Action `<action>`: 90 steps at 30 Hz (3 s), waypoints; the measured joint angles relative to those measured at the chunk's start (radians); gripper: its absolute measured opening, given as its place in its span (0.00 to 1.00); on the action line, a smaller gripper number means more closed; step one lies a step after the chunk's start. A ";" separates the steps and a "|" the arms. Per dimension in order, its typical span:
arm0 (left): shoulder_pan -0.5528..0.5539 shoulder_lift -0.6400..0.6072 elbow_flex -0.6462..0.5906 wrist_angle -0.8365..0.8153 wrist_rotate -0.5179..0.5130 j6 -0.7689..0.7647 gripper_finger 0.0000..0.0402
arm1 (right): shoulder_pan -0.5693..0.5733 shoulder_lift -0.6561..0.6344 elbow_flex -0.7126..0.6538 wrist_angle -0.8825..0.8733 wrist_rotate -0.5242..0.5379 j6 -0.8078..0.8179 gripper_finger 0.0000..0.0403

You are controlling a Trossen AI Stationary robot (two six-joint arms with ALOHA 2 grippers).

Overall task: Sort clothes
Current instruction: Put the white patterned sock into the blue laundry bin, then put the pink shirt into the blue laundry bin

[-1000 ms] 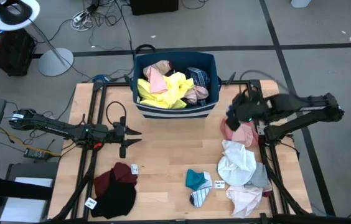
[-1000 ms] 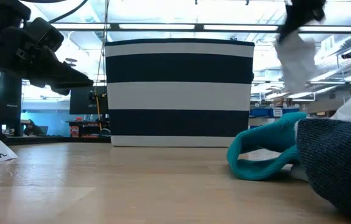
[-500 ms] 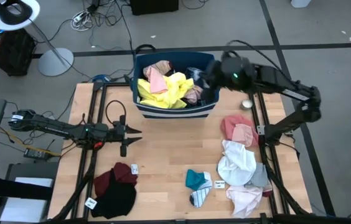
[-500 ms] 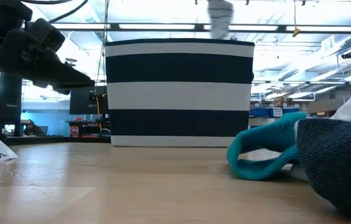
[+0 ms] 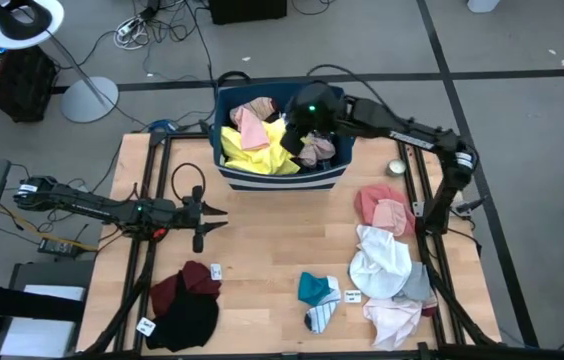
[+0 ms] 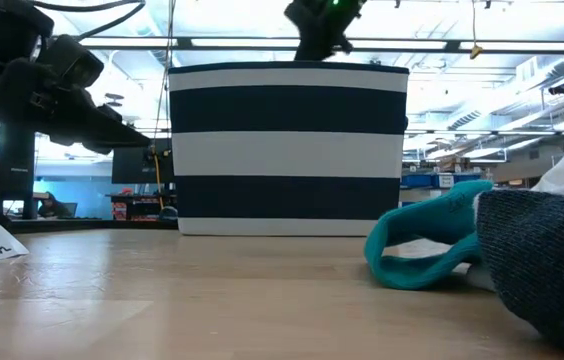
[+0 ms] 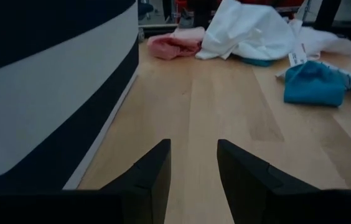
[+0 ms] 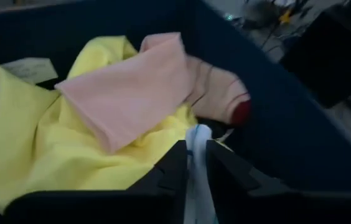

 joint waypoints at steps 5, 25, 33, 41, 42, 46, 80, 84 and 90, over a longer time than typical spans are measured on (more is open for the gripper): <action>0.000 0.000 0.000 -0.012 0.000 0.002 0.34 | -0.005 0.031 0.000 0.008 -0.025 0.012 0.23; 0.000 0.000 0.000 -0.007 0.000 0.019 0.34 | 0.071 -0.240 -0.003 -0.290 -0.046 0.091 0.34; 0.000 0.000 0.000 -0.005 0.000 0.018 0.34 | 0.198 -0.388 -0.162 -0.303 -0.039 0.195 0.34; 0.000 0.000 0.000 -0.005 0.000 0.019 0.34 | 0.334 -0.587 -0.514 -0.215 0.045 0.386 0.34; 0.000 0.000 0.000 -0.004 0.000 0.019 0.34 | 0.353 -0.614 -0.558 -0.205 0.067 0.419 0.34; 0.000 0.000 0.000 -0.005 0.000 0.018 0.34 | 0.405 -0.692 -0.694 -0.233 0.115 0.599 0.34; 0.000 0.000 0.000 0.001 0.000 0.014 0.34 | 0.572 -0.690 -1.189 -0.297 0.249 1.288 0.35; 0.000 0.000 0.000 -0.001 0.000 0.014 0.34 | 0.499 -0.690 -1.301 -0.098 0.228 1.232 0.37; 0.000 0.000 0.000 0.001 0.000 0.014 0.34 | 0.391 -0.690 -1.397 0.130 0.223 1.060 0.40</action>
